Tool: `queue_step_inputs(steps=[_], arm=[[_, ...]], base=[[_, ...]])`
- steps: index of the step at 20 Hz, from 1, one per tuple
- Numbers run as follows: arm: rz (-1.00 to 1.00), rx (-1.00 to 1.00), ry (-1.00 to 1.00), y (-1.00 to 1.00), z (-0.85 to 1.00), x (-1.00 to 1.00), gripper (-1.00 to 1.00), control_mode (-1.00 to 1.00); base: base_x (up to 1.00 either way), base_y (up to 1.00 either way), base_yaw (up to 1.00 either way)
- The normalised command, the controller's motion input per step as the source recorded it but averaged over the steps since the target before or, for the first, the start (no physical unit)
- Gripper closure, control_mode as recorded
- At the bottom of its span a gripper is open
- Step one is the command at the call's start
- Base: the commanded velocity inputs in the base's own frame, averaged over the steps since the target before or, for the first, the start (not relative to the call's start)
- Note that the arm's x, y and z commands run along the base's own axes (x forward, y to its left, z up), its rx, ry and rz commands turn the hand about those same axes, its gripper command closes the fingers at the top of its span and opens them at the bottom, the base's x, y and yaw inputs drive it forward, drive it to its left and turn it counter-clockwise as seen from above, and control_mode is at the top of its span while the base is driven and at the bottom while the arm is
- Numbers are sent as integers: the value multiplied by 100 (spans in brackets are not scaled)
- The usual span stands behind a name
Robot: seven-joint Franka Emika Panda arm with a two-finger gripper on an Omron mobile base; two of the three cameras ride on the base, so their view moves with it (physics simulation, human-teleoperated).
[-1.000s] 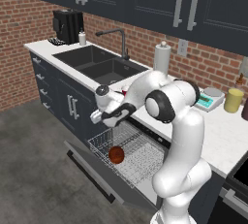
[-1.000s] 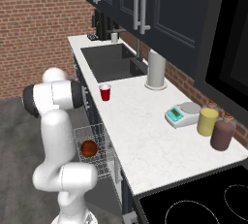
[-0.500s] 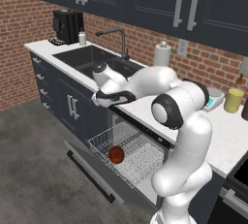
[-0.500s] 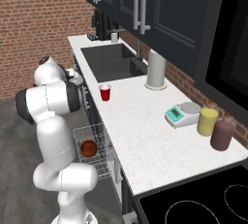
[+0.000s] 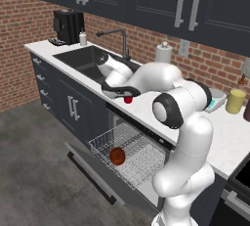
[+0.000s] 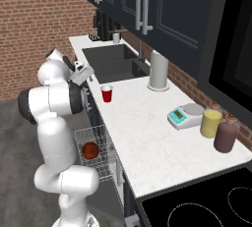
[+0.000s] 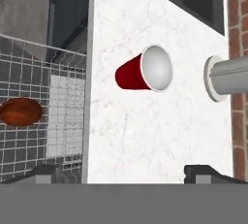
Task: Pick up the cup and bowl from the counter, place them in the dishwasher, and close the dishwasher door.
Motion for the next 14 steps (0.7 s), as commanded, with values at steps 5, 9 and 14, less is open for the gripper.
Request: queue_step_inputs(steps=[5,9,14], arm=[[2,-18,29,-43,-51,51,-100,-100],[0,-4,10,-27,-19,46,-100,-100],[0,-1,2,-8,-14,37,-100,-100]], base=[[0,0,0],[0,0,0],[0,0,0]])
